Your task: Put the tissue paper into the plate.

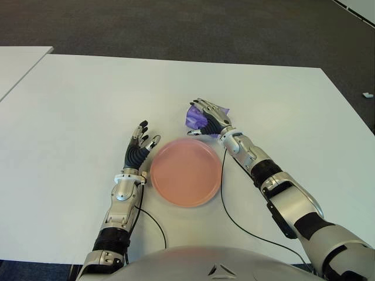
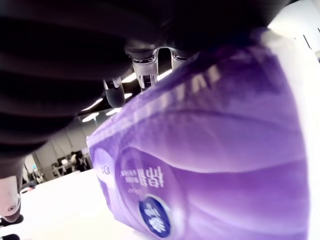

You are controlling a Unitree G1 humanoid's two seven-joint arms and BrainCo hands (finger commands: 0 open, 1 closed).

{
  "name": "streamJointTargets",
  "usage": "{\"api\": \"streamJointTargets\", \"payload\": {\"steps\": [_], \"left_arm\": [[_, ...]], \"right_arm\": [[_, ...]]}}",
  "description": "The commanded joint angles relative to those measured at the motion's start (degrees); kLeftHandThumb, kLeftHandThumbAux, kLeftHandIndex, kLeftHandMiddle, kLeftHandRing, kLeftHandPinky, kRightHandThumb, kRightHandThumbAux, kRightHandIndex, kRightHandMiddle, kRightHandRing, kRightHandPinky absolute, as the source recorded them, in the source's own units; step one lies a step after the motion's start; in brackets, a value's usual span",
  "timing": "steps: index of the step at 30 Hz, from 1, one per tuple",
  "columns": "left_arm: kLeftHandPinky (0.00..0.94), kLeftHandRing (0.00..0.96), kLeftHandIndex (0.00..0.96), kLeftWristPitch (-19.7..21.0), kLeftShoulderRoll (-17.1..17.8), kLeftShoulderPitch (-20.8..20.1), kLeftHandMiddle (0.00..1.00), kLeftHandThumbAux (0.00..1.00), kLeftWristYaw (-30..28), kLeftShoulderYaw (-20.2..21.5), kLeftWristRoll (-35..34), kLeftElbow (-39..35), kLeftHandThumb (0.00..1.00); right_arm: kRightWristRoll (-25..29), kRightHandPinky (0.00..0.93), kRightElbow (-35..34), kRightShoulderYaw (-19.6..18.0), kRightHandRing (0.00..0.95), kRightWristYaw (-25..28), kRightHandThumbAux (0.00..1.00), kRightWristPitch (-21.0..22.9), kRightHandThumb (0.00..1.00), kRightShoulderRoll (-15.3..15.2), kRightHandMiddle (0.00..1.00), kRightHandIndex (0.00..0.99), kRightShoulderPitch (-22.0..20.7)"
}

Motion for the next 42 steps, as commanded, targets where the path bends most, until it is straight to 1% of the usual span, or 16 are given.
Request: {"api": "streamJointTargets", "payload": {"steps": [1,7,19,27,33,42], "left_arm": [[0.000,0.000,0.000,1.7,-0.3,1.6,0.000,0.527,0.5,0.2,0.0,1.8,0.000],[0.000,0.000,0.000,1.6,-0.4,1.7,0.000,0.519,0.7,0.2,0.1,1.6,0.000],[0.000,0.000,0.000,1.6,-0.3,1.9,0.000,0.518,1.4,0.0,0.6,1.4,0.000],[0.000,0.000,0.000,2.2,0.2,2.0,0.000,0.532,0.2,-0.2,0.0,1.6,0.000],[0.000,0.000,0.000,1.1,0.0,1.8,0.000,0.540,0.8,0.0,0.1,2.4,0.000],[0.000,0.000,0.000,1.4,-0.1,1.9,0.000,0.525,1.0,0.0,0.1,1.9,0.000]], "right_arm": [[-0.4,0.000,3.7,0.2,0.000,-0.8,0.538,0.2,0.068,-0.7,0.047,0.000,-1.1],[0.2,0.000,3.6,-0.4,0.000,-1.2,0.545,0.8,0.088,-1.7,0.042,0.000,-1.6],[1.5,0.000,1.0,-1.7,0.000,-0.3,0.553,2.2,0.101,-2.6,0.036,0.000,-0.8],[1.9,0.000,-1.6,-3.3,0.000,0.1,0.543,4.1,0.076,-3.4,0.032,0.000,0.3],[2.5,0.000,-4.2,-4.5,0.000,0.7,0.538,5.0,0.067,-4.1,0.028,0.000,1.3],[3.1,0.000,-8.2,-5.9,0.000,1.9,0.538,6.4,0.069,-4.6,0.025,0.000,3.0]]}}
